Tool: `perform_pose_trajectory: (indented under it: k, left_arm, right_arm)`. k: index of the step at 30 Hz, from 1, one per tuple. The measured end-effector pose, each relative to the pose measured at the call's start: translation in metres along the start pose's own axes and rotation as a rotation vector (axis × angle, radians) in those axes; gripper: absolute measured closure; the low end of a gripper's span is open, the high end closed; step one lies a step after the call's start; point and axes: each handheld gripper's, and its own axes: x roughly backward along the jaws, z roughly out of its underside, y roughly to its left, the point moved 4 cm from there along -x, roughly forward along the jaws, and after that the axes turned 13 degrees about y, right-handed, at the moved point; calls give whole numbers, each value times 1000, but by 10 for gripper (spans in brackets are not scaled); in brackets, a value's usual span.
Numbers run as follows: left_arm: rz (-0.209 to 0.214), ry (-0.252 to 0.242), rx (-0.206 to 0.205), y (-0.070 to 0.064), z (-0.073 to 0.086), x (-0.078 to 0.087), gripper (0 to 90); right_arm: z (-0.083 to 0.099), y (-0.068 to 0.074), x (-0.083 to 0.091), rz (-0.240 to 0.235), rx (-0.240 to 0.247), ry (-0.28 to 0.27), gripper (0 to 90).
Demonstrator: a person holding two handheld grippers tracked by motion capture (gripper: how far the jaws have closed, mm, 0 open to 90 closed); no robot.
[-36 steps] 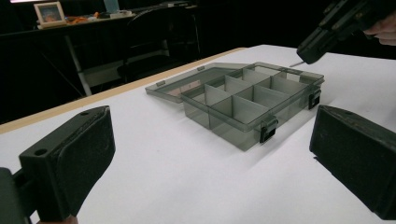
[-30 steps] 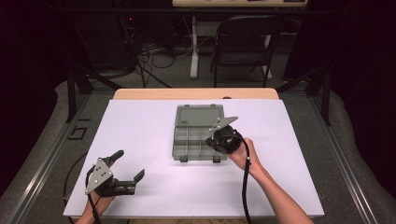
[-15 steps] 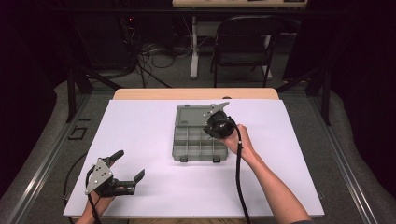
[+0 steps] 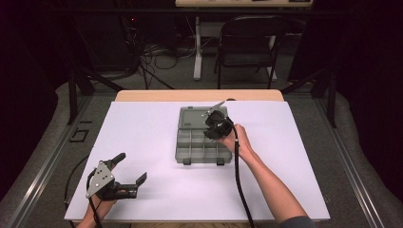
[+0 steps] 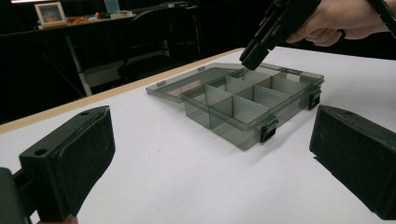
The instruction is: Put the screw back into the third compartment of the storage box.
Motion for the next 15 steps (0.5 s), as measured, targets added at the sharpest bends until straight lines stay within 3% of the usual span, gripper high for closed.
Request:
perform_pose_trajectory:
  k: [6, 10, 15]
  left_arm:
    - [1, 1, -4, -1, 0, -1, 1]
    - [2, 3, -4, -1, 0, -1, 1]
    - [0, 4, 0, 0, 0, -1, 1]
  right_arm:
    - [2, -2, 3, -6, 17, -15, 757]
    - [3, -2, -7, -19, 4, 45, 673]
    - [-1, 0, -16, -47, -9, 30, 599]
